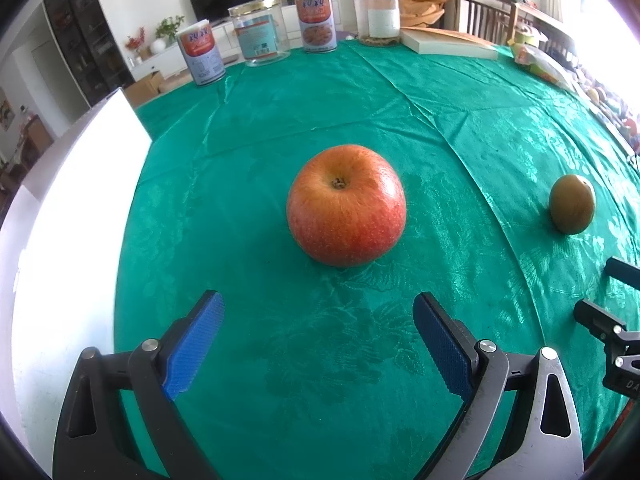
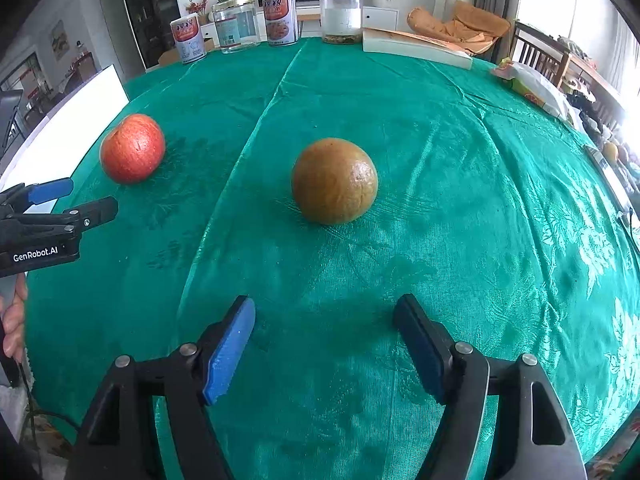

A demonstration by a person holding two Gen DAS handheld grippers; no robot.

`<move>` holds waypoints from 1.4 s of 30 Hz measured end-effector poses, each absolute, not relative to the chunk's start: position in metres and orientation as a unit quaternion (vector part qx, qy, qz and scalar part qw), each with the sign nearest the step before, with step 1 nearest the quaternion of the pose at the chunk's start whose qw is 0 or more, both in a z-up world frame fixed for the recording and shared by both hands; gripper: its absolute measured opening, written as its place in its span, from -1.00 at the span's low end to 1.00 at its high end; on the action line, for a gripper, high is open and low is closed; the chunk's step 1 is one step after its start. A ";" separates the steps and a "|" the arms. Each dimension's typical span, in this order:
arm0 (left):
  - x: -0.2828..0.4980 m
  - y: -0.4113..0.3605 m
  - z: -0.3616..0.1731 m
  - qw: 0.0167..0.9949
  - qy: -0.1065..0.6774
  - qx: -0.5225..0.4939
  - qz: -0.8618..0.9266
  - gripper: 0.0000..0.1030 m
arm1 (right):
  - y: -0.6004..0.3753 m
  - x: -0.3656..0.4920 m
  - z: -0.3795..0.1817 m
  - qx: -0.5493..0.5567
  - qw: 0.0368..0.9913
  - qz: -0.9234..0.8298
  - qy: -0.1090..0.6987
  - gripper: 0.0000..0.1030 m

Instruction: Organize fruits

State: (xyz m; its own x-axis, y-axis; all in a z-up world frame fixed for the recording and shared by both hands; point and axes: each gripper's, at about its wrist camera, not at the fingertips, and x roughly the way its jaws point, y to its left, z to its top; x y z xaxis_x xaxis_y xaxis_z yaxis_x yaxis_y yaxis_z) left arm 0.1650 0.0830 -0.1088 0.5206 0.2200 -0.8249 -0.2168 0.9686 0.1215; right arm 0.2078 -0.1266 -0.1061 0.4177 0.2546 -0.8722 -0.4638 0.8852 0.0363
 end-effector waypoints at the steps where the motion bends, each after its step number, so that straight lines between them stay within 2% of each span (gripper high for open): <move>1: 0.165 0.083 -0.109 0.872 0.473 0.002 0.124 0.87 | -0.126 0.208 -0.107 -0.109 0.835 0.213 0.495 0.50; 7: 0.166 0.082 -0.113 0.869 0.479 0.000 0.121 0.87 | -0.127 0.207 -0.107 -0.110 0.835 0.212 0.495 0.57; 12: 0.165 0.093 -0.117 0.860 0.499 -0.040 0.100 0.87 | -0.126 0.208 -0.109 -0.114 0.832 0.214 0.498 0.74; 17: 0.175 0.130 -0.094 0.835 0.523 -0.168 0.043 0.87 | -0.120 0.211 -0.112 -0.120 0.818 0.229 0.513 1.00; 19: 0.192 0.144 -0.082 0.811 0.547 -0.205 0.026 0.87 | -0.112 0.221 -0.111 -0.144 0.789 0.248 0.543 1.00; 20: 0.202 0.145 -0.077 0.801 0.563 -0.202 0.021 0.87 | -0.109 0.230 -0.108 -0.144 0.770 0.262 0.564 0.97; 21: 0.211 0.145 -0.072 0.798 0.572 -0.189 0.018 0.87 | -0.111 0.241 -0.101 -0.126 0.759 0.271 0.579 0.79; 22: 0.220 0.142 -0.069 0.797 0.579 -0.168 0.022 0.87 | -0.115 0.253 -0.091 -0.102 0.756 0.269 0.588 0.69; 26: 0.251 0.132 -0.076 0.774 0.620 -0.126 0.022 0.87 | -0.128 0.306 -0.064 -0.021 0.730 0.248 0.636 0.67; 30: 0.264 0.126 -0.088 0.759 0.640 -0.115 0.035 0.87 | -0.129 0.334 -0.061 -0.021 0.715 0.208 0.667 0.65; 33: 0.268 0.120 -0.093 0.757 0.642 -0.116 0.036 0.87 | -0.123 0.340 -0.068 -0.018 0.701 0.205 0.682 0.47; 37: 0.270 0.115 -0.099 0.756 0.644 -0.110 0.040 0.86 | -0.111 0.337 -0.074 -0.041 0.704 0.199 0.680 0.40; 42: 0.270 0.114 -0.093 0.765 0.634 -0.104 0.044 0.83 | -0.105 0.341 -0.084 -0.036 0.704 0.190 0.683 0.20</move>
State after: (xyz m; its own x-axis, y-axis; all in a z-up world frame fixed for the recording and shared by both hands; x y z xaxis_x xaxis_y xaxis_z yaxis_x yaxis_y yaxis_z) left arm 0.2703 0.1140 -0.0926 0.1929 -0.0647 -0.9791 -0.1989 0.9745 -0.1036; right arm 0.3414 -0.1048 -0.0842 -0.0054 0.2187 -0.9758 -0.3175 0.9249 0.2091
